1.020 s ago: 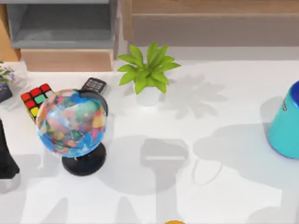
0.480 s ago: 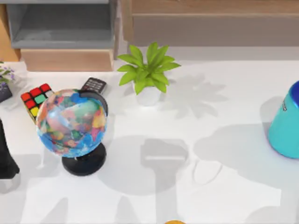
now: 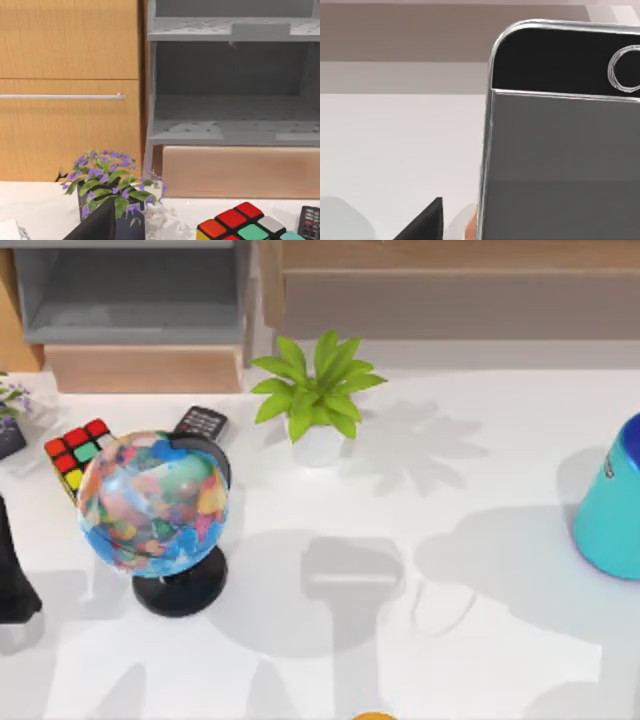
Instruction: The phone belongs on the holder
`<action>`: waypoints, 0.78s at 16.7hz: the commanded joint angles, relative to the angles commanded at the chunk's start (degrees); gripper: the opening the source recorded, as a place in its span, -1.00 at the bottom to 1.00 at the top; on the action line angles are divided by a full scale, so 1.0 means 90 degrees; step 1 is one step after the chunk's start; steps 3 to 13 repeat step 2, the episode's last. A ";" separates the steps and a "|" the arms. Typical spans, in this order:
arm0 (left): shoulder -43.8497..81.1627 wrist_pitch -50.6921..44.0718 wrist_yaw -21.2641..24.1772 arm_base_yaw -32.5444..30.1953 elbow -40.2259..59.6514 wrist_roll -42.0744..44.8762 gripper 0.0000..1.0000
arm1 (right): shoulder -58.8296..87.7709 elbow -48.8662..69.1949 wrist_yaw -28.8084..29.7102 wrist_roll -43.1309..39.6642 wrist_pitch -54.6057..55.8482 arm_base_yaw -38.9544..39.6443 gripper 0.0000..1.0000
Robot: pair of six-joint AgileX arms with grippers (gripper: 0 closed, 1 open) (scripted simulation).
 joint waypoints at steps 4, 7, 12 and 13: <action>0.0000 0.0000 0.0000 0.0000 0.0000 0.0000 1.00 | 0.0000 0.0000 0.0000 0.0000 0.0000 0.0000 1.00; 0.0000 0.0000 0.0000 0.0000 0.0000 0.0000 1.00 | 0.0000 0.0000 0.0000 0.0000 0.0000 0.0000 1.00; 0.0000 0.0000 0.0000 0.0000 0.0000 0.0000 1.00 | 0.0000 0.0000 0.0000 0.0000 0.0000 0.0000 1.00; 0.0000 0.0000 0.0000 0.0000 0.0000 0.0000 1.00 | 0.0000 0.0000 0.0000 0.0000 0.0000 0.0000 1.00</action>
